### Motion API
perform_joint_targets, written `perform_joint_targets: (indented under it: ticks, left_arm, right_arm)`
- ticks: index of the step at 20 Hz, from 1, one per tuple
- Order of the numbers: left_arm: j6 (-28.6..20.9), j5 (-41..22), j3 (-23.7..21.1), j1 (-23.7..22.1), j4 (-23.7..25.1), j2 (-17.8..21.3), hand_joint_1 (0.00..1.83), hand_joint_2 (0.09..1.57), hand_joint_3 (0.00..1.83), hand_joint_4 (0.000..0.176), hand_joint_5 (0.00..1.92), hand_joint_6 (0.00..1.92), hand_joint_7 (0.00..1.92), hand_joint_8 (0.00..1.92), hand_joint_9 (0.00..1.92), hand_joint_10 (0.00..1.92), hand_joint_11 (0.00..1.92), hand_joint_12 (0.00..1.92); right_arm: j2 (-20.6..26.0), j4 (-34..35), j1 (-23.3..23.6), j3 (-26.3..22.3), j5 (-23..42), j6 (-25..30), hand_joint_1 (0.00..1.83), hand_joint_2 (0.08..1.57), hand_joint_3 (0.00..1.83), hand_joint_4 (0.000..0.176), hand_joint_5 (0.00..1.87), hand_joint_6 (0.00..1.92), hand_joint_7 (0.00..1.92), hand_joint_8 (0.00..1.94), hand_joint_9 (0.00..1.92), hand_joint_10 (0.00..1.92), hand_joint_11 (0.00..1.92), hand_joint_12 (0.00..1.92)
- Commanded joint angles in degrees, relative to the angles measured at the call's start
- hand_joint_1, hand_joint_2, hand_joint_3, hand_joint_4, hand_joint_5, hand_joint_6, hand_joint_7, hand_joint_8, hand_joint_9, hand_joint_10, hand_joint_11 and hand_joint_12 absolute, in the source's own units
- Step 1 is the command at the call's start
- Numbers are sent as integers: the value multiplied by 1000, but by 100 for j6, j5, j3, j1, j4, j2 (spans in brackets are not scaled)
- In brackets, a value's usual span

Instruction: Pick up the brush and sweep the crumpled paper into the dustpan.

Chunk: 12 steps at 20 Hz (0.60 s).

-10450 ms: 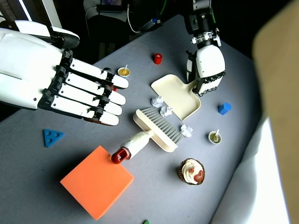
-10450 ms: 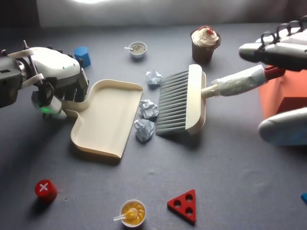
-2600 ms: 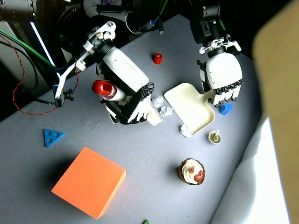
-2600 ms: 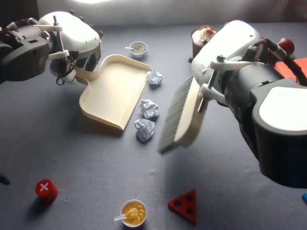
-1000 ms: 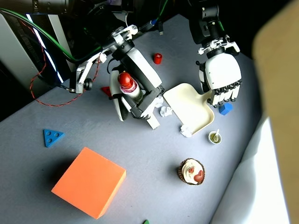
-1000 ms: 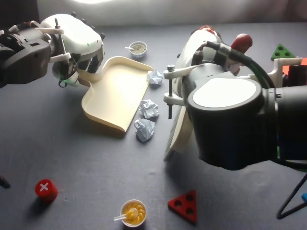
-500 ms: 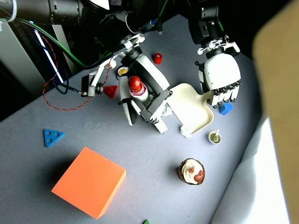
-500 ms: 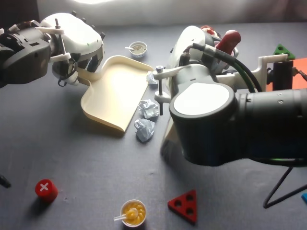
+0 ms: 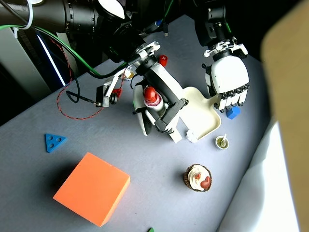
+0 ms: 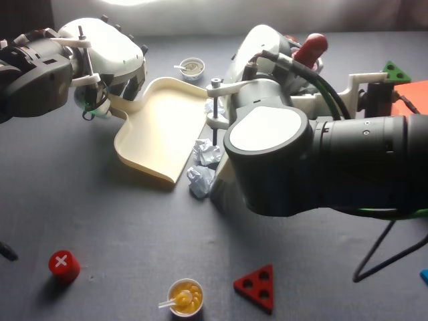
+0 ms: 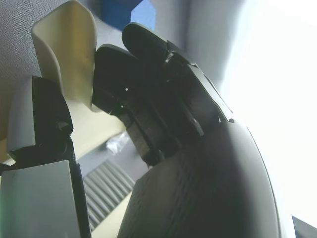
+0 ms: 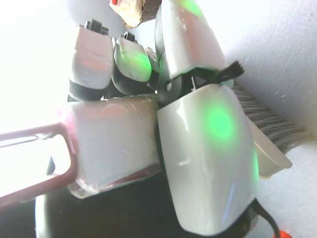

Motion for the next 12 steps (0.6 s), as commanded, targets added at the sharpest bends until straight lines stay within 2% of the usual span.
perform_joint_targets:
  ticks: [1,3,8,12]
  left_arm:
    - [59,-613,46,-37,19,28,1385,1075,0,0,1012,900,1106,593,985,1172,734,1167]
    - [59,-613,54,-37,17,25,1384,1079,0,0,1002,910,1105,600,971,1196,705,1219]
    - [60,-613,74,-38,11,26,1384,1079,0,0,991,930,1085,624,995,1162,727,1191]
    - [60,-613,76,-38,11,30,1388,1064,0,0,1027,864,1143,529,1012,1134,735,1174]
  right_arm:
    - [10,-614,58,29,-111,19,1607,1220,0,176,962,1921,1102,1941,1289,1921,1453,1921]
    - [1,-707,85,76,-84,173,1626,1209,0,176,971,1921,1100,1941,1283,1921,1455,1921]
    - [-21,-1012,96,167,14,591,1617,1219,1,176,946,1921,1084,1941,1270,1921,1463,1921]
    - [-29,-1279,91,258,62,1101,1622,1220,1,176,957,1921,1077,1941,1263,1921,1463,1921]
